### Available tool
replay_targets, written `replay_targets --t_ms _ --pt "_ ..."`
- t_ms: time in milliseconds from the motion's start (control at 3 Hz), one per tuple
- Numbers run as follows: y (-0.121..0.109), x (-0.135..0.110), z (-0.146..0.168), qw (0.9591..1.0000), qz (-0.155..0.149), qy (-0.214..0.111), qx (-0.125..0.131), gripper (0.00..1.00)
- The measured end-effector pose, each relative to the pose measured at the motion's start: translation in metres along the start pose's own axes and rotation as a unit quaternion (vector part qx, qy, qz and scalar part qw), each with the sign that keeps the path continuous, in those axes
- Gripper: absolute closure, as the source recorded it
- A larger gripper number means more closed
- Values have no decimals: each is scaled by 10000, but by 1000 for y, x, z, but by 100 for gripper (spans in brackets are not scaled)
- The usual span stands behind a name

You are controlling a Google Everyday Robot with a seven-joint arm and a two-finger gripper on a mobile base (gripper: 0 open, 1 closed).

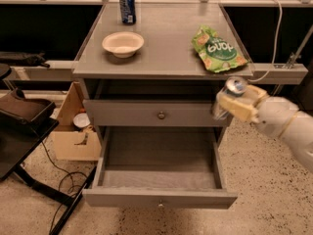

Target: Place redbull can into middle drawer

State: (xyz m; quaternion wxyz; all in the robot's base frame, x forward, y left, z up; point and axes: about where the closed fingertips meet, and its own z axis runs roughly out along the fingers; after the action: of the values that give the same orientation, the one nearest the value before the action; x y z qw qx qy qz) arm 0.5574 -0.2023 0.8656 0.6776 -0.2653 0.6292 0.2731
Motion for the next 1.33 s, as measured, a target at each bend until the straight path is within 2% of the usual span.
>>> replay_targets --t_ms 333,667,1000,1333 --pt "19 38 20 9990 82 248 -356 100" --pt "53 129 38 9934 136 604 -965 100" --pt "71 194 44 9882 137 737 -1333 100" --pt "87 264 64 9824 228 863 -1644 100"
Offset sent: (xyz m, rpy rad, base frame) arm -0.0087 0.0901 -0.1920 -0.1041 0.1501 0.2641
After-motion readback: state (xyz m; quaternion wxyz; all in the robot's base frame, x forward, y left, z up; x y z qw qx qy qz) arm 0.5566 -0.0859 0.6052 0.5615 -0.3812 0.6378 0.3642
